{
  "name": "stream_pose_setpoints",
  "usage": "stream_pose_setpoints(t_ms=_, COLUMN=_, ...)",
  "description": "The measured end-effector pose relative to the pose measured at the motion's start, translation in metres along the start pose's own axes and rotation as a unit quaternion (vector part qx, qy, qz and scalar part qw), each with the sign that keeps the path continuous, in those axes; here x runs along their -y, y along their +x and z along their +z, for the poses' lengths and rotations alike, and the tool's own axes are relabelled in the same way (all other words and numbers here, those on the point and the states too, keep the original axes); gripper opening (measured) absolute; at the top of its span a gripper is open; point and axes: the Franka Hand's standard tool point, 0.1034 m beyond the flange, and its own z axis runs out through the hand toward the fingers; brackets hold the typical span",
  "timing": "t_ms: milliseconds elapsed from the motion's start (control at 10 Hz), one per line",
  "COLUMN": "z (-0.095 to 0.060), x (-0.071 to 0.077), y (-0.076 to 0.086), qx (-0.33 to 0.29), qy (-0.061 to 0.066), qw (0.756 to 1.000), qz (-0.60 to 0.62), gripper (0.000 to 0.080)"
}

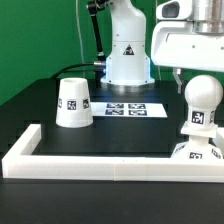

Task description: Assemble lamp

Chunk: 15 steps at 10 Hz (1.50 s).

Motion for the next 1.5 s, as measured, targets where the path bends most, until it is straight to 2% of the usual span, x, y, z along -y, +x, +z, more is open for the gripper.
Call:
stream_pose_setpoints(t_ms=300, z=0.000, x=0.002, y=-0.006, qx=0.000, qy=0.001, qw=0.995, qz=-0.101, gripper=0.0698)
stream_pose_setpoints(t_ms=900, z=0.001, x=0.000, y=-0.006, qx=-0.002, qy=0.001, qw=0.993, qz=-0.116, gripper=0.0699)
stream_pose_setpoints(t_ms=1000, z=0.002, x=-0.010, y=-0.012, qx=-0.005, qy=0.003, qw=0.991, qz=-0.131, gripper=0.0699)
stream_pose_setpoints(t_ms=1100, z=-0.001, x=-0.027, y=-0.016, qx=-0.002, qy=0.001, qw=0.990, qz=-0.144, gripper=0.0699)
stream_pose_setpoints(t_ms=1500, z=-0.032, x=-0.094, y=-0.005, qx=-0.008, qy=0.015, qw=0.983, qz=-0.184, gripper=0.0699)
